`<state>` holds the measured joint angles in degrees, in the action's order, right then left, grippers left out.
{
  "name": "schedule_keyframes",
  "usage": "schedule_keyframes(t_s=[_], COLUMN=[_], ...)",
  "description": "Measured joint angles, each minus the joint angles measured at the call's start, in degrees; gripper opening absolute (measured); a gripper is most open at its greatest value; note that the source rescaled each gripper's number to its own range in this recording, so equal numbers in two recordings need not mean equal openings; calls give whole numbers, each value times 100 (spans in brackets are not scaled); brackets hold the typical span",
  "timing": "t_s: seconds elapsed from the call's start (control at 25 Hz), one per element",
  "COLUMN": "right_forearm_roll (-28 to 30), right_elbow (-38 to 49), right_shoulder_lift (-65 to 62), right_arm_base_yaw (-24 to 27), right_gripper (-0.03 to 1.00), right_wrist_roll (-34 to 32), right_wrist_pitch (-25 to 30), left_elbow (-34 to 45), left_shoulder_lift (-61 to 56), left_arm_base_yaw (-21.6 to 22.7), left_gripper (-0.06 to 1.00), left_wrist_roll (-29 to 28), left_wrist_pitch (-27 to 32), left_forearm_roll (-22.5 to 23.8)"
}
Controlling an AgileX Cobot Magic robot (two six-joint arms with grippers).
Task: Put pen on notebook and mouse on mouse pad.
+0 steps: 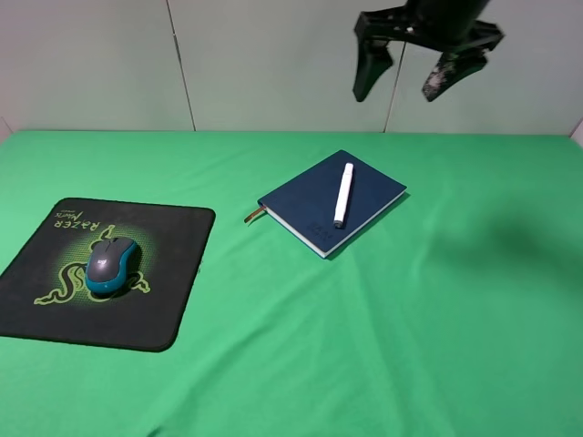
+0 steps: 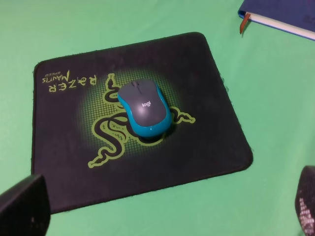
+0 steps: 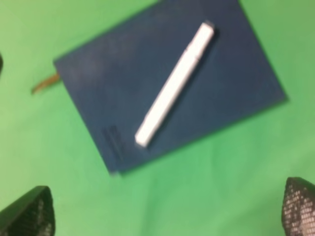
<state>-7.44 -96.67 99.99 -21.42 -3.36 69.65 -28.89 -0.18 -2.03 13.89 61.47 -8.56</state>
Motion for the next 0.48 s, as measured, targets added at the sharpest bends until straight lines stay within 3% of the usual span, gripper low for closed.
schedule_keyframes(t_s=[0.48], right_forearm_roll=[112], right_elbow=[2269], right_shoulder_lift=[-2765], right_arm_base_yaw=[0], right_gripper=[100], right_wrist_roll=[256], right_wrist_pitch=[15], left_elbow=[0], left_shoulder_lift=[0], left_arm_base_yaw=[0], left_gripper=[100], left_wrist_roll=[0], left_wrist_pitch=[0], left_forearm_roll=[0])
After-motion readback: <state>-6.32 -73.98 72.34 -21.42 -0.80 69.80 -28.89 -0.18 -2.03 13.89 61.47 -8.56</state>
